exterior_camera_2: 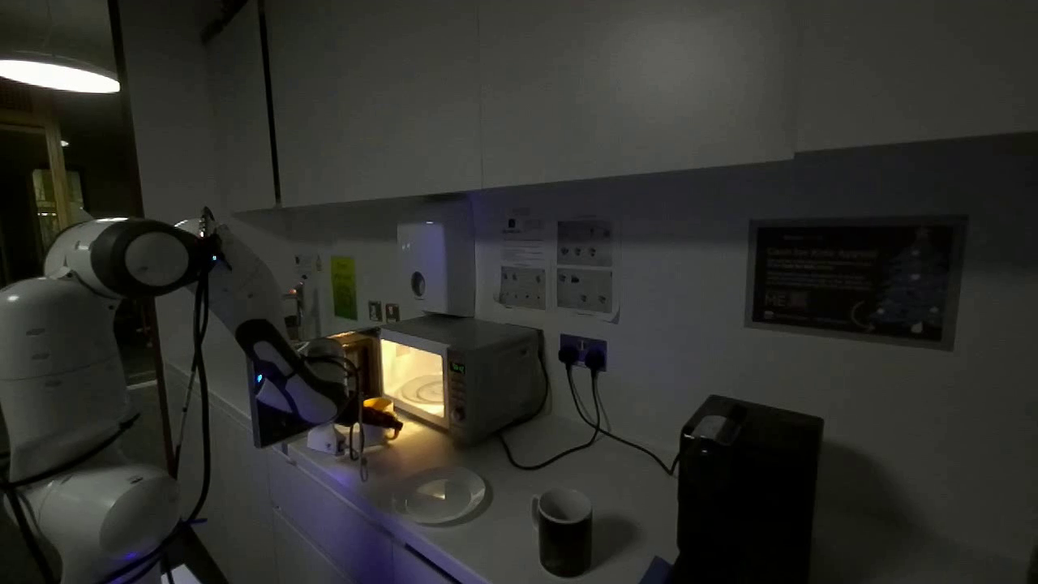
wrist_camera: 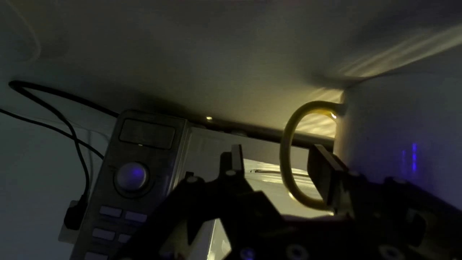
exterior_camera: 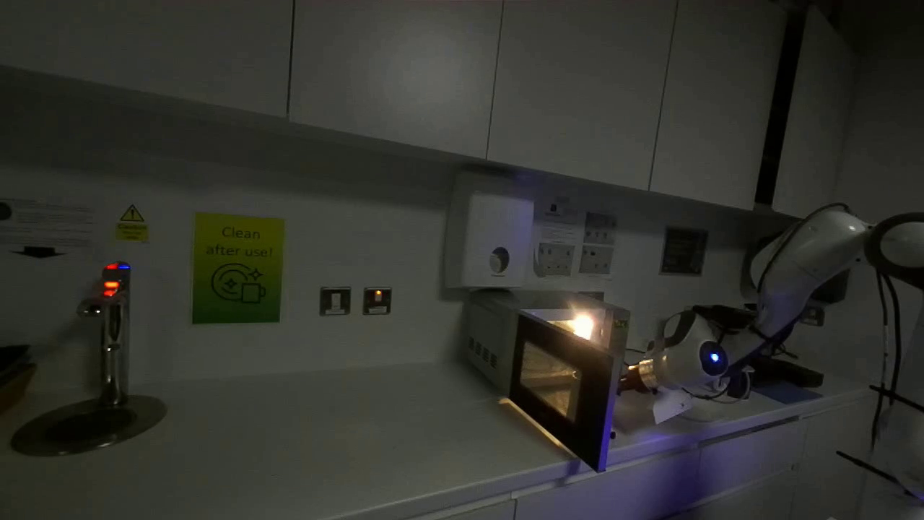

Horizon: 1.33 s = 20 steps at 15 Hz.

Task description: Remove the mug from the microwave and put it on the counter

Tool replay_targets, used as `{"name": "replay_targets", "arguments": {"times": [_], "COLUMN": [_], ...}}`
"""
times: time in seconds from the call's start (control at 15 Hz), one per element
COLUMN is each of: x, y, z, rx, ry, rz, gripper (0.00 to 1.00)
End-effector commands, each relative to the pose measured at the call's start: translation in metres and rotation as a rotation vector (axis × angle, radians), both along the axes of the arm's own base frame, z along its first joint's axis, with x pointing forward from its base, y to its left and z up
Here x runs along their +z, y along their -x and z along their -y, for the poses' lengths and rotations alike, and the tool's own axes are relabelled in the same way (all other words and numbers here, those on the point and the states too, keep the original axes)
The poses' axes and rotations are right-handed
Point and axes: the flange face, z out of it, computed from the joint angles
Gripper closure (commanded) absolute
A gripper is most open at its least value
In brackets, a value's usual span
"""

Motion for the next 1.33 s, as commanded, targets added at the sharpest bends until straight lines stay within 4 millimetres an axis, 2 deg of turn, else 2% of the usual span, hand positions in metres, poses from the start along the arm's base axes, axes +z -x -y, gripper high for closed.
{"name": "replay_targets", "arguments": {"times": [0.0,0.13,0.73,1.07,1.27], "x": [0.011,0.012,0.027,0.037,0.033], "y": [0.005,0.008,0.029,0.042,0.046], "z": [-0.001,-0.002,-0.001,0.013,0.027], "rx": [0.027,0.038,0.093,0.094,0.06], "ry": [-0.035,-0.048,-0.135,-0.229,-0.259], "rz": [-0.008,-0.035,-0.14,-0.223,-0.256], "gripper": [0.14,0.0,0.0,0.0,0.0]}}
